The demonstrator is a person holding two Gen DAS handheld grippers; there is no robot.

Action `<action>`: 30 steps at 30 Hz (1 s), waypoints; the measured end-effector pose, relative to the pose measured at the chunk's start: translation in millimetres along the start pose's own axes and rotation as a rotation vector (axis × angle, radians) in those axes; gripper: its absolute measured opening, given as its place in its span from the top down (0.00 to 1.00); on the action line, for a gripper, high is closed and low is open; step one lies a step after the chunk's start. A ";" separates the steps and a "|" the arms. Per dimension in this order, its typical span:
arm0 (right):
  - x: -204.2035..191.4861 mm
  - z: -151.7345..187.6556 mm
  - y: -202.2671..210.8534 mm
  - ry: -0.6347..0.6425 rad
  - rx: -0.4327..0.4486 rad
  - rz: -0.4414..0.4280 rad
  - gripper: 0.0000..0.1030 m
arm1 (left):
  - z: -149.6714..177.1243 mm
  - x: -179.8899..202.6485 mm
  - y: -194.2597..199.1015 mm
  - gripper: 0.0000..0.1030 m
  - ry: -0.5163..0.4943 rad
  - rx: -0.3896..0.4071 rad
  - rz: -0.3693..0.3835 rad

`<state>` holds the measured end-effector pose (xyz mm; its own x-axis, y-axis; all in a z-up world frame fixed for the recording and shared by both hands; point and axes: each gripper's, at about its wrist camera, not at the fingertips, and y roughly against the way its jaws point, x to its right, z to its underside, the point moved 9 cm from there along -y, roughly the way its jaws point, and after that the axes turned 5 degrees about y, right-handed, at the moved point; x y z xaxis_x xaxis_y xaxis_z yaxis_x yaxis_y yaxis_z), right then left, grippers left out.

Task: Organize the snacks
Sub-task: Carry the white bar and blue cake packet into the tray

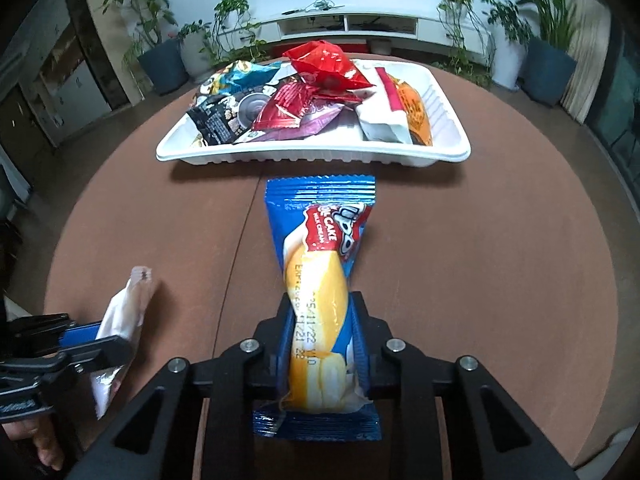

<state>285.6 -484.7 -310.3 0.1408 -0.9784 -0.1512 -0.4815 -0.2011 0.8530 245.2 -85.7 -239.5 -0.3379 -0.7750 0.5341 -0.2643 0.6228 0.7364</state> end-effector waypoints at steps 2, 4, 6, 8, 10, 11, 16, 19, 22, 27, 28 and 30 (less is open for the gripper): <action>4.8 0.2 8.6 -0.040 0.015 -0.026 0.73 | -5.3 2.2 0.9 0.81 -0.005 0.005 0.000; 10.6 -2.7 15.5 -0.067 0.028 -0.041 0.73 | -13.5 5.8 2.8 0.81 -0.014 0.015 -0.001; 18.4 -8.2 26.1 -0.097 0.048 -0.055 0.73 | -24.4 9.7 5.5 0.81 -0.023 0.027 -0.002; 29.3 -18.3 36.8 -0.124 0.073 -0.062 0.73 | -37.5 13.9 9.7 0.81 -0.033 0.046 -0.004; 39.4 -28.2 47.1 -0.144 0.099 -0.066 0.73 | -54.2 19.0 14.1 0.81 -0.046 0.066 -0.006; 45.0 -35.6 53.0 -0.154 0.115 -0.065 0.73 | -65.6 22.8 17.0 0.81 -0.055 0.080 -0.010; 61.1 -76.7 73.5 -0.171 0.182 -0.071 0.73 | -121.0 40.7 26.5 0.81 -0.097 0.144 -0.025; 60.4 -110.6 81.9 -0.164 0.223 -0.088 0.73 | -155.6 49.7 25.9 0.81 -0.103 0.173 -0.024; 56.7 -144.2 78.3 -0.173 0.241 -0.125 0.73 | -186.6 54.8 16.4 0.81 -0.100 0.185 -0.033; 43.7 -184.7 42.5 -0.197 0.201 -0.191 0.73 | -217.6 48.6 -22.6 0.81 -0.075 0.168 -0.065; 43.5 -188.5 32.7 -0.203 0.183 -0.200 0.73 | -220.4 46.7 -29.9 0.81 -0.071 0.161 -0.071; 43.5 -192.7 16.5 -0.215 0.157 -0.204 0.73 | -227.7 41.8 -47.7 0.81 -0.069 0.152 -0.087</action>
<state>450.5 -521.5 -206.6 0.0703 -0.9014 -0.4273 -0.5920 -0.3825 0.7094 449.3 -172.3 -157.8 -0.3675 -0.8207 0.4375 -0.4268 0.5668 0.7047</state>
